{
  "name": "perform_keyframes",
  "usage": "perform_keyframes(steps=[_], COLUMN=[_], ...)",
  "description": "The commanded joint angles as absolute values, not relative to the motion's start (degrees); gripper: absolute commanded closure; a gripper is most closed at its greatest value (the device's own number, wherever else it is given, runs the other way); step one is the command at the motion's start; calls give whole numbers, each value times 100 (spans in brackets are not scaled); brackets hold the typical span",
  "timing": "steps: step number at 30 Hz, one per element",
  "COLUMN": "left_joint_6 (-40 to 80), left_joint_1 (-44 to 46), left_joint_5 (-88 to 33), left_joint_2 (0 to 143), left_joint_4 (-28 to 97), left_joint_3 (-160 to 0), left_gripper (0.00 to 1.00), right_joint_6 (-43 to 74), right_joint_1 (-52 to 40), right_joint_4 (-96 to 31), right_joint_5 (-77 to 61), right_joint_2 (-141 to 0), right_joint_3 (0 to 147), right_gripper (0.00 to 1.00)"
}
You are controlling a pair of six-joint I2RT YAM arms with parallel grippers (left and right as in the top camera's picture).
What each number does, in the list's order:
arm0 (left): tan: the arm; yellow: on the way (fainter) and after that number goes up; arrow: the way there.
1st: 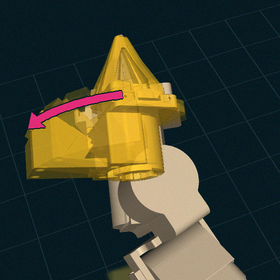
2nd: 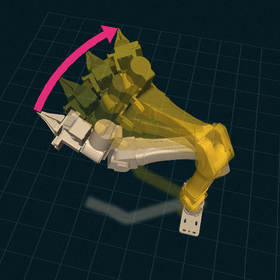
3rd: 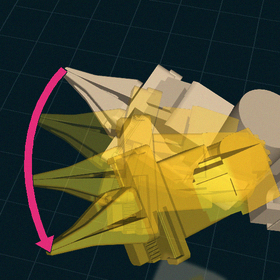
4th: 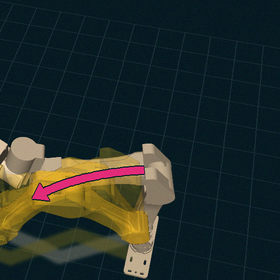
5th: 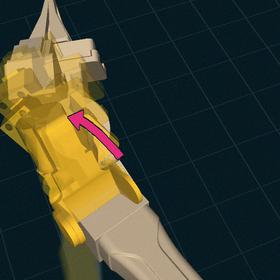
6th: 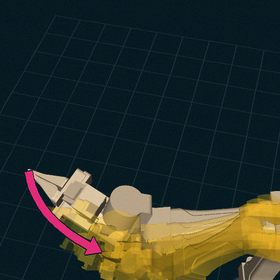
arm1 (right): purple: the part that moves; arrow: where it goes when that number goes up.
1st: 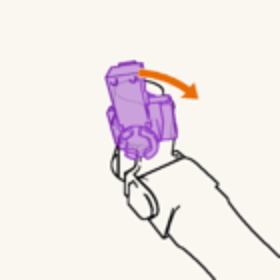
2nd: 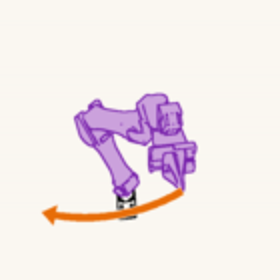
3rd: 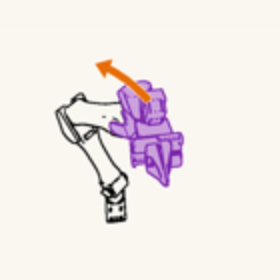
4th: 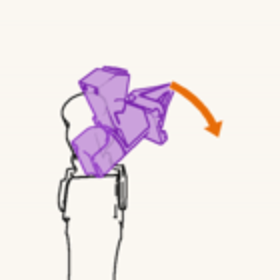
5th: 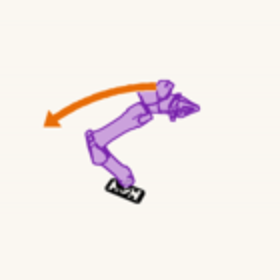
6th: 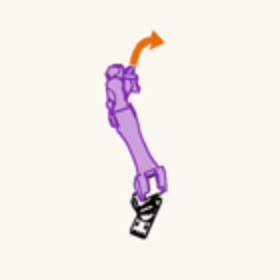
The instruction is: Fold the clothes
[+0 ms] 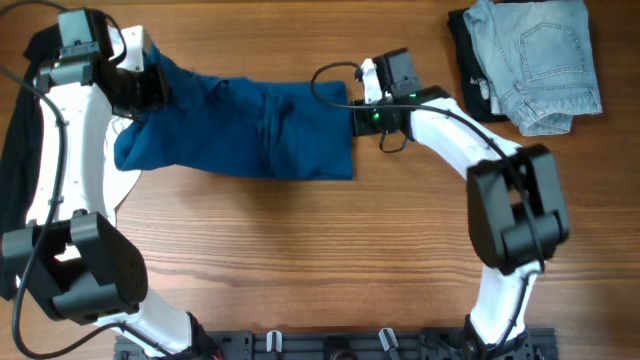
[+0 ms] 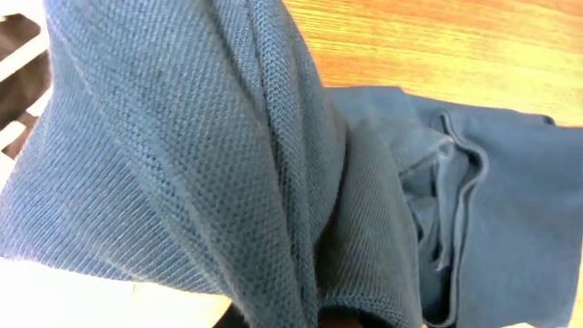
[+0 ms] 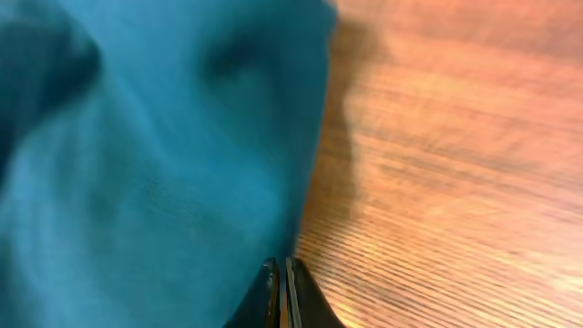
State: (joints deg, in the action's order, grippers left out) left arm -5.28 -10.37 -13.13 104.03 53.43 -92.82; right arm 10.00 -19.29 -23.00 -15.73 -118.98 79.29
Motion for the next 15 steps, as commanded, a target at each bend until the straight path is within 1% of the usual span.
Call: perform_keyframes(steps=[1,6,9,15], left_joint_6=[-576,-545,-351,67], left_joint_1=[-687,-154,239,1278], left_joint_5=[-1295,-1297,-1299,-1341], left_joint_2=[10285,10274,10274,10333], left_joint_4=[5358,5321,5177,4823], left_joint_3=[-9415,-9421,-9421,-9419], left_gripper=[96,96,96,96], right_joint_6=[1076,1247,1330,1372], right_joint_1=[-1909,-1870,-1861,-1837], right_joint_4=[-2202,-1988,-1970,-1962], right_joint_5=[-2137,-2563,-2580,-2596], right_joint_2=[-12202,-12182,-12182,-12182], right_joint_3=[7981,7983,7983,7983], right_gripper=[96,96,96,96])
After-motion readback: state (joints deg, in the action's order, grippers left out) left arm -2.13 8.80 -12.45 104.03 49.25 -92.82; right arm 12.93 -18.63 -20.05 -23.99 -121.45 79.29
